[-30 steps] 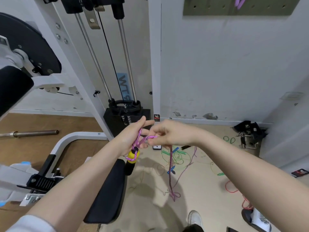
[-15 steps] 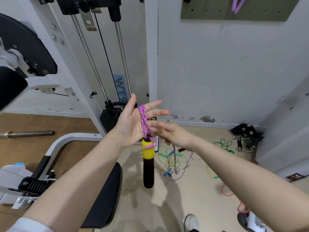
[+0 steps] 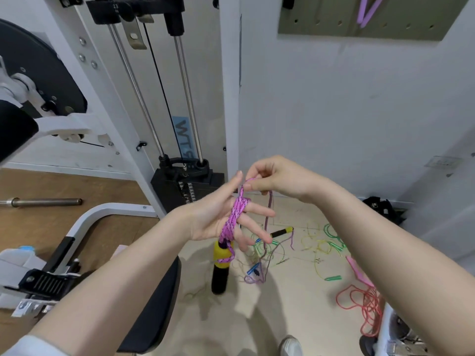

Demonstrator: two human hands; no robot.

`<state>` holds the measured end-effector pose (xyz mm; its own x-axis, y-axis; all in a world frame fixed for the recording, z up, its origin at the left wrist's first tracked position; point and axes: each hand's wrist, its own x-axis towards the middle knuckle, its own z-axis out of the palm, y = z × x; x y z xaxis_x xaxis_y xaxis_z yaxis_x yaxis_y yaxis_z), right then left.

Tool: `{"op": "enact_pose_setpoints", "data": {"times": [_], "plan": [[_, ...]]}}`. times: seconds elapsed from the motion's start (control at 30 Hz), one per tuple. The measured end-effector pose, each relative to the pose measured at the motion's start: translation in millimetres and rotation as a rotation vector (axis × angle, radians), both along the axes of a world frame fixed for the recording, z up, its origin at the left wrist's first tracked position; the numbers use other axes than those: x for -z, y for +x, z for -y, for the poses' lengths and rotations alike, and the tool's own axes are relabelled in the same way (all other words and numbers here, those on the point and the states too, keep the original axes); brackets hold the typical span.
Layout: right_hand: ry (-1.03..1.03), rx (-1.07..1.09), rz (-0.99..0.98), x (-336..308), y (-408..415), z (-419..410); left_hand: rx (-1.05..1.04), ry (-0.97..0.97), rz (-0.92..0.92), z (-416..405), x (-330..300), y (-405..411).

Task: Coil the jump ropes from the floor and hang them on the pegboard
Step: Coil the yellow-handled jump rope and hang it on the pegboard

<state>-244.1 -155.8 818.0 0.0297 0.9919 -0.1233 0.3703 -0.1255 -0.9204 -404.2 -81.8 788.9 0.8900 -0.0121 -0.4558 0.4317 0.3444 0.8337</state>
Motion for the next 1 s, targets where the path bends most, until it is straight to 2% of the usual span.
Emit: {"op": "enact_pose_setpoints", "data": {"times": [0.1,0.17,0.23,0.3,0.43,0.5,0.57,0.67,0.73,0.83,1.0], "plan": [[0.023,0.103,-0.14,11.7,-0.2,5.3,-0.074,-0.186,0.171,-2.0,-4.8,0.0],[0.011,0.096,0.036,23.6,-6.5,8.6,-0.183,-0.304,0.293,-3.2,-8.0,-0.5],[-0.04,-0.014,0.211,32.5,-15.1,11.9,-0.339,-0.398,0.366,-4.7,-9.5,-1.3],[-0.118,-0.127,0.243,36.5,-22.7,15.1,-0.478,-0.384,0.372,-8.4,-8.0,-2.7],[-0.264,-0.308,0.268,31.3,-30.8,18.0,-0.683,-0.194,0.265,-18.5,2.5,-10.0],[-0.297,-0.365,0.264,21.7,-36.1,18.2,-0.671,-0.053,0.137,-21.9,13.3,-15.1],[-0.26,-0.367,0.238,11.1,-39.1,16.7,-0.557,0.028,0.005,-22.3,25.6,-21.0],[-0.111,-0.215,0.148,3.9,-36.6,9.7,-0.265,0.083,-0.091,-13.8,30.4,-31.3],[-0.004,-0.059,0.077,5.3,-32.7,5.0,-0.161,0.086,-0.121,-8.3,20.3,-36.8],[0.037,0.118,0.025,20.4,-30.4,1.2,-0.153,-0.055,-0.048,-6.1,5.4,-45.0],[-0.011,0.0,0.38,41.5,-61.8,4.1,-0.269,-0.567,0.386,-18.9,4.0,-53.4]]}}
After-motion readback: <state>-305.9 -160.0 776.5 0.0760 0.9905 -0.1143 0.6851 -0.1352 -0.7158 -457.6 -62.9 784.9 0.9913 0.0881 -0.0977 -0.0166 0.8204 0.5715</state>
